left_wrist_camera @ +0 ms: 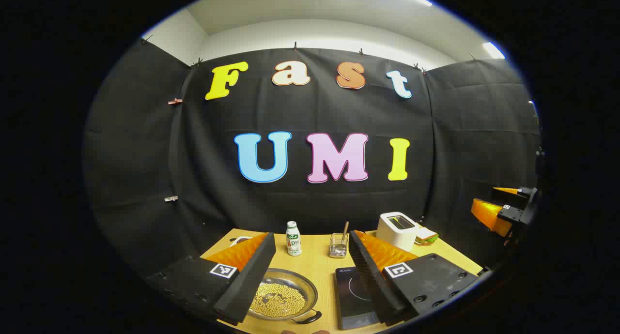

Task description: First push the handle of the pot to place it horizontally, then grasp the pot with both hands and set it on the induction cooktop.

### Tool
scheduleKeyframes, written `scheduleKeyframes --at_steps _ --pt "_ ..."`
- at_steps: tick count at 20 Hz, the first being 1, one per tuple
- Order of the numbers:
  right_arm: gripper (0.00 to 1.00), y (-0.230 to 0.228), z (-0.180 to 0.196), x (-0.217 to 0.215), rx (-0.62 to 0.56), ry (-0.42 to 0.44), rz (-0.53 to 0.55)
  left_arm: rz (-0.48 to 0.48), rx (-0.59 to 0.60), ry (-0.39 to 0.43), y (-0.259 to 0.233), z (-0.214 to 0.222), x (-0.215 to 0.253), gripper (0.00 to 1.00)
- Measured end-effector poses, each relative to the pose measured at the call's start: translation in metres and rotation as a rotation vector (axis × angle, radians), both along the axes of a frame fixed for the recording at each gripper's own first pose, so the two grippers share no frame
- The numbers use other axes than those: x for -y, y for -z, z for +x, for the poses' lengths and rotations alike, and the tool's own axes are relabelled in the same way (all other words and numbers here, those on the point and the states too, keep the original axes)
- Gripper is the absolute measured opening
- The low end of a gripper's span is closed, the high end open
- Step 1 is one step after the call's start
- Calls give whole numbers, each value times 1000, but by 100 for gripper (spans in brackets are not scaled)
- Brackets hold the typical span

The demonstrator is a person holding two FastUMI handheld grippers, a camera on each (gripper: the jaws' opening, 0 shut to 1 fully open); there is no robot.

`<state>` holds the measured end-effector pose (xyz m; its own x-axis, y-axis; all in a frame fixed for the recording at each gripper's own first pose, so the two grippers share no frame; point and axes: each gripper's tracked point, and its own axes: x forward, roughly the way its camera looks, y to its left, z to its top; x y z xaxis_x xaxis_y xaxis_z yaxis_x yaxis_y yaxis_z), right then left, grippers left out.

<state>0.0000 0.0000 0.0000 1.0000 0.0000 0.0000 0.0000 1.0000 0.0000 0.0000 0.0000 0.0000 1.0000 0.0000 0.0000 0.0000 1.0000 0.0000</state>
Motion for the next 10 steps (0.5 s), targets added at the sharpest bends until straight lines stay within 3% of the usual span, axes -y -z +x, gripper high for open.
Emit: scheduleKeyframes --at_steps 10 --pt "97 17 -9 -16 -36 99 16 -59 -24 -24 45 -1 -63 95"
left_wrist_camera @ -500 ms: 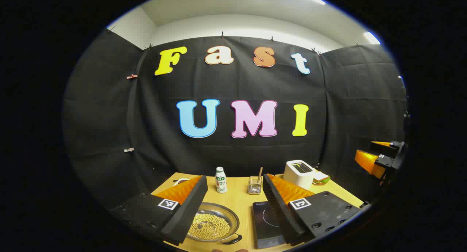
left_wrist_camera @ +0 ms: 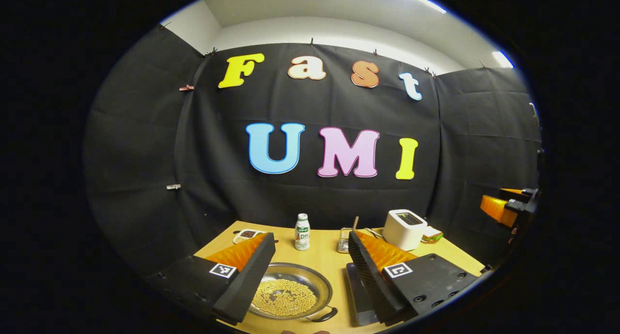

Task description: First push the handle of the pot to place it horizontally, then grasp the pot with both hands and set it on the induction cooktop.

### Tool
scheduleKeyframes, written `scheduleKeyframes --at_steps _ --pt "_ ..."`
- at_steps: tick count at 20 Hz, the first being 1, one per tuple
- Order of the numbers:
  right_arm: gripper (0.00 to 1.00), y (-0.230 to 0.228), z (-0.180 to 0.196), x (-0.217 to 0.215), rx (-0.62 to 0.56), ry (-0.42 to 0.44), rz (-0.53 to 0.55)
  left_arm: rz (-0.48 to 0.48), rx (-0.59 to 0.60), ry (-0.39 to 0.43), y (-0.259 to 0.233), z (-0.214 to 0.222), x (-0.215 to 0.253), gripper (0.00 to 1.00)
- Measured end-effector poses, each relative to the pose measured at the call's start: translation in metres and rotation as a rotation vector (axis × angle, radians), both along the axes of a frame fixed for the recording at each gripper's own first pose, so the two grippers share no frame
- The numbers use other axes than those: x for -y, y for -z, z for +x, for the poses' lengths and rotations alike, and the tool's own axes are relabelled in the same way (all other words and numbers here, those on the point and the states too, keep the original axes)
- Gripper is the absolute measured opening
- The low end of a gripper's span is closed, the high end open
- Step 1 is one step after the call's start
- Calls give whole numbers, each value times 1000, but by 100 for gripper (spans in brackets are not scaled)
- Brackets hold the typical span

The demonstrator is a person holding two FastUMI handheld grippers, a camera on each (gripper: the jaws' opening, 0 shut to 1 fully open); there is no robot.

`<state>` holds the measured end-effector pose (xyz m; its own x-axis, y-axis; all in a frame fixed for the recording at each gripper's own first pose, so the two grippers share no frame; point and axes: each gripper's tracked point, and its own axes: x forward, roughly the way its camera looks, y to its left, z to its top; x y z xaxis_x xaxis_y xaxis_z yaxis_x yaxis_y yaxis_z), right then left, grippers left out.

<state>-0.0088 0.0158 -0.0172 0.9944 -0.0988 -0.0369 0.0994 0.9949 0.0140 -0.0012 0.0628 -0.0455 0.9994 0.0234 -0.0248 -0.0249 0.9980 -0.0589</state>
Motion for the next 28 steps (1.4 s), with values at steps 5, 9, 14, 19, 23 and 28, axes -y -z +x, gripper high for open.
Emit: scheduleKeyframes --at_steps 5,9,14,19,23,28 --pt "97 2 -6 -15 7 9 -13 -16 -22 19 11 -5 -16 95" --pt "97 10 -8 -28 -9 0 -3 -14 -34 30 17 -6 -25 95" --pt "97 10 -10 -36 -12 0 -2 -52 -109 36 38 -10 -40 94" --pt "98 20 -15 -40 -32 2 19 -62 -167 53 54 -17 -59 78" --pt "98 22 -17 -40 -30 4 17 -62 -248 71 80 -29 -64 47" --pt "98 27 -25 -35 -37 19 21 -18 -339 99 116 -41 -66 6"
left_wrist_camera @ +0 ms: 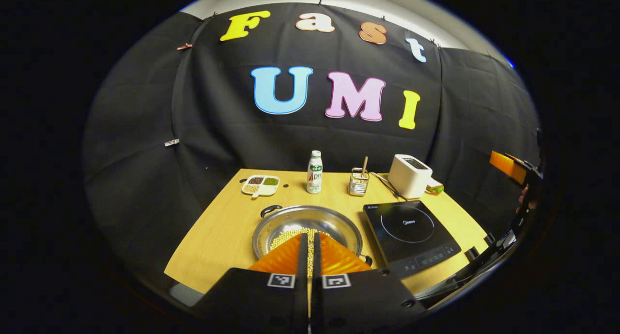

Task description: First push the handle of the pot to place it horizontally, then grasp the pot with both hands and set it on the induction cooktop.

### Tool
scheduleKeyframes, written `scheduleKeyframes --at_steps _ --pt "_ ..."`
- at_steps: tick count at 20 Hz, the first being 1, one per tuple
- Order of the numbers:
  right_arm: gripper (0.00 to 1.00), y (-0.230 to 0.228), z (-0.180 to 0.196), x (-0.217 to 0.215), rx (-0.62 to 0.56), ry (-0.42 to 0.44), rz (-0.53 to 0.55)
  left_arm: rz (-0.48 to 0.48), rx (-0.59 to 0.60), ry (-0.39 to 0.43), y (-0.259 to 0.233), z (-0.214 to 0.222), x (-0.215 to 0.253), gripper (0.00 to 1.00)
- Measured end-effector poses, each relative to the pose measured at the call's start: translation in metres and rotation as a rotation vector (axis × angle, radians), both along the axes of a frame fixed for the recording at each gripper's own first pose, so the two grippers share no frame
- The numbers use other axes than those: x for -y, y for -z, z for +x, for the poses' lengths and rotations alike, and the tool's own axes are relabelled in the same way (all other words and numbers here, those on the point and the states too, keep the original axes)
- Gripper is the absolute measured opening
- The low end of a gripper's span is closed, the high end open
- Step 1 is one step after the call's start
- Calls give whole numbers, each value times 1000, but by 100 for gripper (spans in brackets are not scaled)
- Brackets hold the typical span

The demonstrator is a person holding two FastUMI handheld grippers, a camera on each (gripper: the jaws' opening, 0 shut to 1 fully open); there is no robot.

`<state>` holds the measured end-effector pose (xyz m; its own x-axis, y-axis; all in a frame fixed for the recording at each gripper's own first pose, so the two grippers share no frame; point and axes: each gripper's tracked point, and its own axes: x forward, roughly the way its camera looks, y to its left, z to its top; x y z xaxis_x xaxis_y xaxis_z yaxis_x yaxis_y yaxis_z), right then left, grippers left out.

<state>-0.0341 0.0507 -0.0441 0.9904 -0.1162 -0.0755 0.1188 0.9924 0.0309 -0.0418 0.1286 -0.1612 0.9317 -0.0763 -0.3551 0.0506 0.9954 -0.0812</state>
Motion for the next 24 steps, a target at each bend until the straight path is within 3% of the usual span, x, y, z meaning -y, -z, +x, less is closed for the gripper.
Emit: scheduleKeyframes --at_steps 8,18,24 --pt "97 10 -1 4 -37 13 4 -55 -124 67 50 -9 16 5" --pt "98 21 39 28 -70 -24 38 21 -395 125 142 -11 44 5" --pt "98 32 61 39 -88 -73 72 79 -499 137 176 -8 69 5"
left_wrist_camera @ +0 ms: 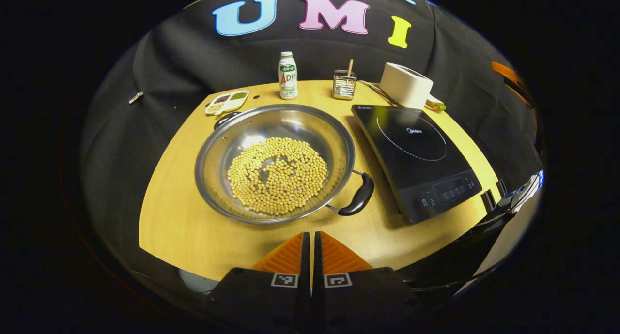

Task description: First push the handle of the pot to place it horizontally, then grasp the pot with both hands and set it on the induction cooktop.

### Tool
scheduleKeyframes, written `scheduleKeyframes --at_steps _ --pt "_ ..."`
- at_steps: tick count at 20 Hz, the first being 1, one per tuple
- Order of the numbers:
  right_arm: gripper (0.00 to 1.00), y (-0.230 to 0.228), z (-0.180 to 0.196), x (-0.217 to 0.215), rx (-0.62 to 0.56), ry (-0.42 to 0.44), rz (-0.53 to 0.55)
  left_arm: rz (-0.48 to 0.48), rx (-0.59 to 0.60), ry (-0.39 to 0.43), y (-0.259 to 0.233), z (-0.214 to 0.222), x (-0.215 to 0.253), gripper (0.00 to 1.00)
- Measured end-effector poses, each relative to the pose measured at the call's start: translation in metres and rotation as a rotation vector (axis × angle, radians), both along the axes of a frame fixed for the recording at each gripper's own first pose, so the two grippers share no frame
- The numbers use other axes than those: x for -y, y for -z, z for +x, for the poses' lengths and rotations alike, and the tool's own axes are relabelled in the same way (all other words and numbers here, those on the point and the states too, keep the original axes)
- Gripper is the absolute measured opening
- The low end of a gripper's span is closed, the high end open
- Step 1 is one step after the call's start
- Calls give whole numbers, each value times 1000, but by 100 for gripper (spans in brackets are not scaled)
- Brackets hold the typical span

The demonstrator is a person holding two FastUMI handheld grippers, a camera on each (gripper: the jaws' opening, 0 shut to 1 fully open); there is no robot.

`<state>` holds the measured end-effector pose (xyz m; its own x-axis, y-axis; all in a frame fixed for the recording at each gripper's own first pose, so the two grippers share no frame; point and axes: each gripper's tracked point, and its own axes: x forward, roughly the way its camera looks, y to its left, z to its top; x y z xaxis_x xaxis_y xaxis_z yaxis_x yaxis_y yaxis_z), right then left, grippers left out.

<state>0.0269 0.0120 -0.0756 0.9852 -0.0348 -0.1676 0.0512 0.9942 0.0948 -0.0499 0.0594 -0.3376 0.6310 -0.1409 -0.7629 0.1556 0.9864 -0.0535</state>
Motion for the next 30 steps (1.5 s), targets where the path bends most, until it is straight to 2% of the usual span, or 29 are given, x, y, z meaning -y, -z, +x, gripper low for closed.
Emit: scheduleKeyframes --at_steps 5,11,18,30 --pt "98 10 -2 8 -26 -35 6 14 -56 39 20 12 23 5" --pt "98 24 -7 25 -67 -17 6 50 -58 126 22 35 47 5" --pt "98 26 -10 44 -76 22 4 -9 -52 99 18 61 65 5" --pt "98 26 -14 62 -80 65 -10 -35 -5 123 9 123 94 5"
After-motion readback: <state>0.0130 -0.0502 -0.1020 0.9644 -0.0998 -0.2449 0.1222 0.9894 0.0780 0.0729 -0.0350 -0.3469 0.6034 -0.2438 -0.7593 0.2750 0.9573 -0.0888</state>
